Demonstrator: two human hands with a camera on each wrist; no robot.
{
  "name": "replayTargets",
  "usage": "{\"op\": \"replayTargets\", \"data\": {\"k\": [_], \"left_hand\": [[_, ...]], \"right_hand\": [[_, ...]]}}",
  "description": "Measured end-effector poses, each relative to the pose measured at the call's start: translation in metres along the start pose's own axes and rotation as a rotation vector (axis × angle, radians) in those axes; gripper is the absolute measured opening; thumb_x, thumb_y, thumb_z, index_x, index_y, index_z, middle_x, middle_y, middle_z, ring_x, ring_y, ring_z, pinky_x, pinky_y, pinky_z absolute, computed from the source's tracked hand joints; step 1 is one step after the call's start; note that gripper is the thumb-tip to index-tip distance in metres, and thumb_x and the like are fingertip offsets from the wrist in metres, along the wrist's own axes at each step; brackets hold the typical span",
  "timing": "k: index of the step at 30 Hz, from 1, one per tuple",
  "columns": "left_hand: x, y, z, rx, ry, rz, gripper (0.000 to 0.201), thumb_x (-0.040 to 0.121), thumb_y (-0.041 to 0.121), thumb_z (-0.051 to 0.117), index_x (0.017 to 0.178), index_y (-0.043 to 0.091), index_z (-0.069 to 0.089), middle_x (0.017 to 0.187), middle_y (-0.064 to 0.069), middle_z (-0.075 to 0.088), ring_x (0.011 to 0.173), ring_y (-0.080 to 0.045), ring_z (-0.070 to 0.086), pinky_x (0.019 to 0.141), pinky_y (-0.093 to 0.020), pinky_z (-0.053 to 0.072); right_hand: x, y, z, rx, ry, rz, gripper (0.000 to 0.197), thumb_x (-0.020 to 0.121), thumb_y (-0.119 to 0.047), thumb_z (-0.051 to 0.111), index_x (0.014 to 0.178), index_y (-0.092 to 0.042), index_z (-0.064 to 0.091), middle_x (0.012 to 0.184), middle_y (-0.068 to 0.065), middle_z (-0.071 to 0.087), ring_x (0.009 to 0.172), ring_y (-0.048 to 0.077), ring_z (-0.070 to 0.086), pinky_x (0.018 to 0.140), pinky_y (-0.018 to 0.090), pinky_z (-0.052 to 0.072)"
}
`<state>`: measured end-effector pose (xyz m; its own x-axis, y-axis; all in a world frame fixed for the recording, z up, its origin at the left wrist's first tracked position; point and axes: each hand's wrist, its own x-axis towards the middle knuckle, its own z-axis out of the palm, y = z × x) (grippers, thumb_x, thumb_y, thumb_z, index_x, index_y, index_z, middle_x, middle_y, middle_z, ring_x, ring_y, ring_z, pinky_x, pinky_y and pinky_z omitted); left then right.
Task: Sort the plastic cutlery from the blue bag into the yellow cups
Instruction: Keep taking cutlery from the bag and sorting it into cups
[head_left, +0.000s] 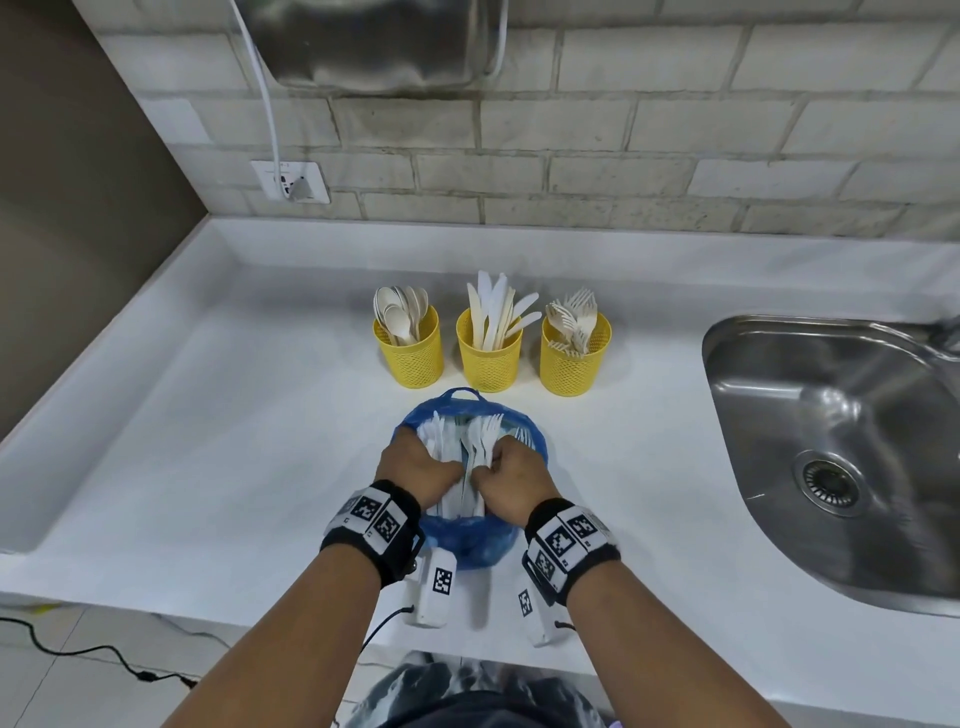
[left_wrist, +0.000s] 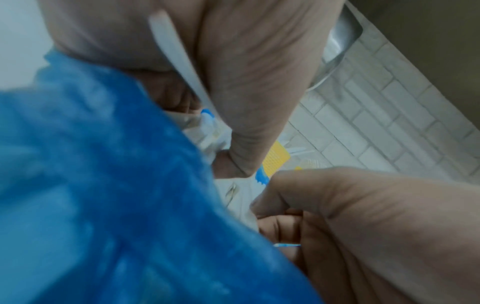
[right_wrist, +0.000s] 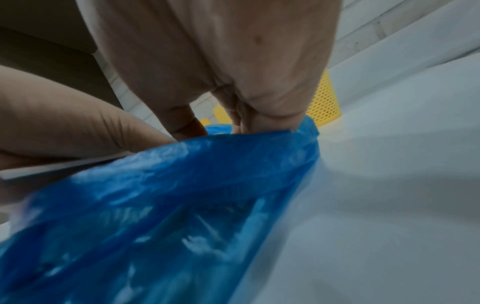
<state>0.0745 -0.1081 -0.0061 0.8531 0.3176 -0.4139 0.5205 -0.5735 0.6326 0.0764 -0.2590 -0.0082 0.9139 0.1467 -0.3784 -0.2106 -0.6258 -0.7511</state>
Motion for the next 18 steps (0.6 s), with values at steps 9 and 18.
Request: {"op": "replayTargets", "data": {"k": [9, 18], "left_hand": [[-0.007, 0.007, 0.001, -0.137, -0.047, 0.010, 0.052, 0.070, 0.039, 0.083, 0.110, 0.017, 0.060, 0.098, 0.006, 0.066, 0.096, -0.017, 0.066, 0.080, -0.027, 0.049], [-0.006, -0.003, 0.007, -0.151, 0.021, -0.008, 0.071, 0.049, 0.037, 0.079, 0.116, 0.020, 0.063, 0.103, 0.001, 0.072, 0.093, -0.019, 0.069, 0.078, -0.030, 0.054]], "right_hand": [[-0.005, 0.003, 0.003, 0.108, -0.044, -0.091, 0.028, 0.090, -0.006, 0.044, 0.094, -0.006, 0.072, 0.086, 0.011, 0.072, 0.086, 0.036, 0.072, 0.083, 0.052, 0.061], [-0.013, -0.002, -0.009, 0.085, 0.077, -0.064, 0.027, 0.089, -0.004, 0.050, 0.096, -0.014, 0.074, 0.085, 0.000, 0.069, 0.081, 0.026, 0.069, 0.087, 0.041, 0.060]]}}
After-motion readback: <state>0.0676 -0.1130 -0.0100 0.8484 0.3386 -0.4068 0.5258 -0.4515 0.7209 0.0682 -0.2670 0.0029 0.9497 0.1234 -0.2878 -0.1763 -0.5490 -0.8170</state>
